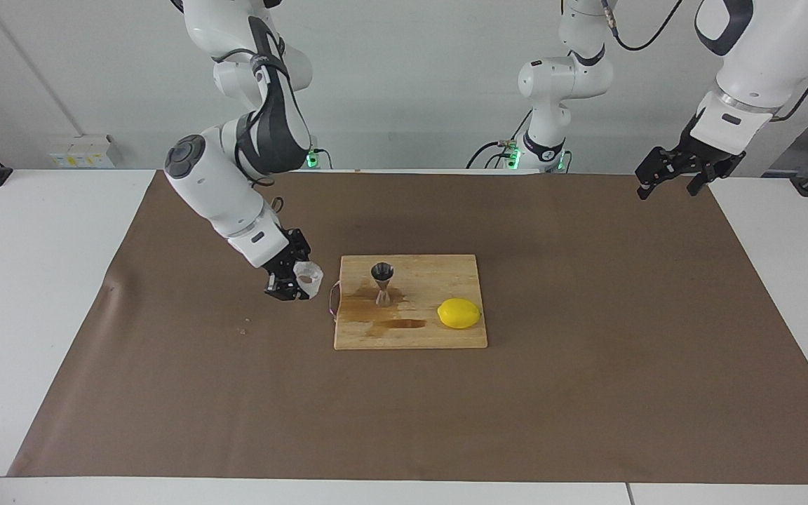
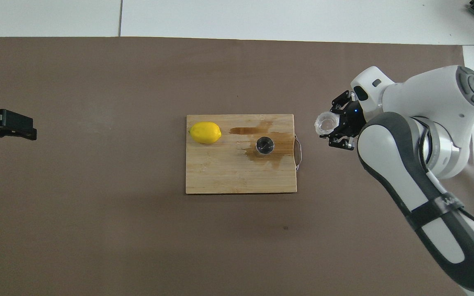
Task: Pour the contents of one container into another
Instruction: 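Carry the glass cup with the right gripper back to its spot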
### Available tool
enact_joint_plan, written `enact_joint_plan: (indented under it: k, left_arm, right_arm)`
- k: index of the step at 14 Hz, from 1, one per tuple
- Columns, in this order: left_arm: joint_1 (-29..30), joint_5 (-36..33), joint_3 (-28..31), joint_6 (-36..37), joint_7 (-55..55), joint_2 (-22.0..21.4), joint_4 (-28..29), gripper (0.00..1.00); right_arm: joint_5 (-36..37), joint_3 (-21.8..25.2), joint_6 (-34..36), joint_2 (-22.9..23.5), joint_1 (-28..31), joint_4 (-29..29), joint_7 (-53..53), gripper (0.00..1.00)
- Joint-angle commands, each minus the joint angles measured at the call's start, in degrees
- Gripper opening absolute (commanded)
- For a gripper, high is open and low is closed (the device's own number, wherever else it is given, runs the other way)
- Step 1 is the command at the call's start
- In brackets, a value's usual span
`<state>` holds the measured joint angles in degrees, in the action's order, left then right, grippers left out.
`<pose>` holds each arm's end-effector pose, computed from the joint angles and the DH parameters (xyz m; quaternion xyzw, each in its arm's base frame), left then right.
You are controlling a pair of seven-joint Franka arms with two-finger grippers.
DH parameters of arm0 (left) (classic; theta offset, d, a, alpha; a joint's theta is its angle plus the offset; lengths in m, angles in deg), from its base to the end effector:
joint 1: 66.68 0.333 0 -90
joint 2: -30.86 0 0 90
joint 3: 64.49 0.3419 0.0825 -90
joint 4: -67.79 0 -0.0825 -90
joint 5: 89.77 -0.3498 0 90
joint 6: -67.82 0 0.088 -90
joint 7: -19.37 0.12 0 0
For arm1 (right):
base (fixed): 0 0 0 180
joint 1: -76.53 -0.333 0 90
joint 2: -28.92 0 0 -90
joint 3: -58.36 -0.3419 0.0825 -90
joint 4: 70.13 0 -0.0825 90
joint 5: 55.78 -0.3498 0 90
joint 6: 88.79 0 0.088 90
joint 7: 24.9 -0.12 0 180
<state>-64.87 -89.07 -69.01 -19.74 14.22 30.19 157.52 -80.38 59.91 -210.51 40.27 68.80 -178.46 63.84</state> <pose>0.5111 -0.0260 0.6418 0.9997 0.0211 -0.0135 0.0047 0.5816 0.0872 0.4380 -0.7407 -0.6468 -0.1324 0.1240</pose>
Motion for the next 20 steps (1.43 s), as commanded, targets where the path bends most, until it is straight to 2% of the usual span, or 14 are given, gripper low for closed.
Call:
enact_joint_plan:
  k: [1,3,5,7,10,15,16,17,18,20]
  left_arm:
    - [0.2,-0.4,-0.1,0.5,-0.2,-1.3,1.2,1.00]
    - [0.2,-0.4,-0.1,0.5,-0.2,-1.3,1.3,1.00]
    - [0.3,-0.4,-0.1,0.5,-0.2,-1.3,1.3,1.00]
    - [0.2,-0.4,-0.1,0.5,-0.2,-1.3,1.3,1.00]
    - [0.2,-0.4,-0.1,0.5,-0.2,-1.3,1.3,1.00]
    - [0.2,-0.4,-0.1,0.5,-0.2,-1.3,1.3,1.00]
    - [0.2,-0.4,-0.1,0.5,-0.2,-1.3,1.2,1.00]
    - [0.2,-0.4,-0.1,0.5,-0.2,-1.3,1.3,1.00]
    - [0.3,-0.4,-0.1,0.5,-0.2,-1.3,1.3,1.00]
    - [0.3,-0.4,-0.1,0.5,-0.2,-1.3,1.3,1.00]
  right_arm:
    - [-4.7,-0.5,-1.7,-2.2,6.2,-6.7,12.4,0.37]
    - [-5.5,-0.5,-4.5,-1.8,9.3,-9.0,18.6,0.37]
    - [-5.6,-0.5,-7.9,0.0,10.1,-9.3,20.8,0.37]
    - [-9.0,-0.5,-10.5,2.1,10.4,-9.3,23.9,0.37]
    - [-16.8,-0.4,-11.2,5.9,12.4,-9.3,31.6,0.37]
    - [-18.3,-0.5,-13.3,8.5,14.1,-8.7,36.0,0.38]
    - [-18.3,-0.5,-13.3,8.6,14.0,-8.7,36.0,0.43]
    - [-18.3,-0.5,-13.3,8.6,14.0,-8.7,36.0,0.66]
    - [-18.3,-0.5,-13.3,8.5,13.9,-8.6,35.8,1.00]
    - [-18.3,-0.4,-13.2,8.3,13.5,-8.5,35.4,1.00]
